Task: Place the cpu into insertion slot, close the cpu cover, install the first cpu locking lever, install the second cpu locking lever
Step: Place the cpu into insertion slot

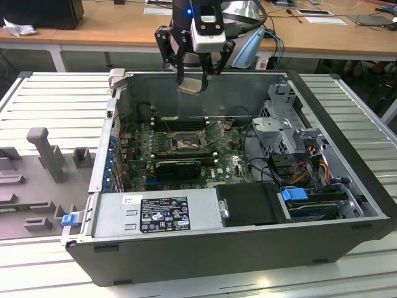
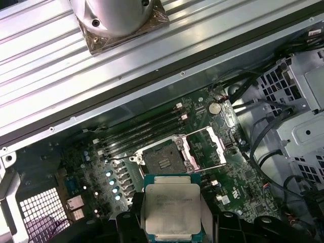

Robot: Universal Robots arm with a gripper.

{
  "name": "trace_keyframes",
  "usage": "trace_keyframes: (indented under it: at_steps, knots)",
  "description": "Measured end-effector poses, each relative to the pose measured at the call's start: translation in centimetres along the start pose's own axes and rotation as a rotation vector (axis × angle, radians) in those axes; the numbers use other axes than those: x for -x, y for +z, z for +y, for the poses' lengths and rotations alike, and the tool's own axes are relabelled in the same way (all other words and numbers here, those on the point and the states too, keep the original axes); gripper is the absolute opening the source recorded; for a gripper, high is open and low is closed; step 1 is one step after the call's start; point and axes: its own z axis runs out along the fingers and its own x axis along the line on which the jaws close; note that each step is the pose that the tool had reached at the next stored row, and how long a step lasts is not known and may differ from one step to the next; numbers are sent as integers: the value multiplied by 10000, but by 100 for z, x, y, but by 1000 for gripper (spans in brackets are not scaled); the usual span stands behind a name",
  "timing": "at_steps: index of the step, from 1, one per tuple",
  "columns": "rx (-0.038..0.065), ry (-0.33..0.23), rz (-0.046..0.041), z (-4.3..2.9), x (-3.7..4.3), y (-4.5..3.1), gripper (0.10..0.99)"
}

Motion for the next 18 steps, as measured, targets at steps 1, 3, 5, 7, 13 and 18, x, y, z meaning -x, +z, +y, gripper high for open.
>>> trace_keyframes:
  at_steps: [1, 3, 5, 7, 13, 18]
  knots:
    - [1, 33, -3, 0, 0, 0, 529]
    - [1, 98, -9, 0, 0, 0, 529]
    - [3, 176, -16, 0, 0, 1, 529]
    - [4, 234, -20, 0, 0, 1, 529]
    - [9, 448, -40, 0, 0, 3, 529]
    - [11, 622, -55, 0, 0, 5, 529]
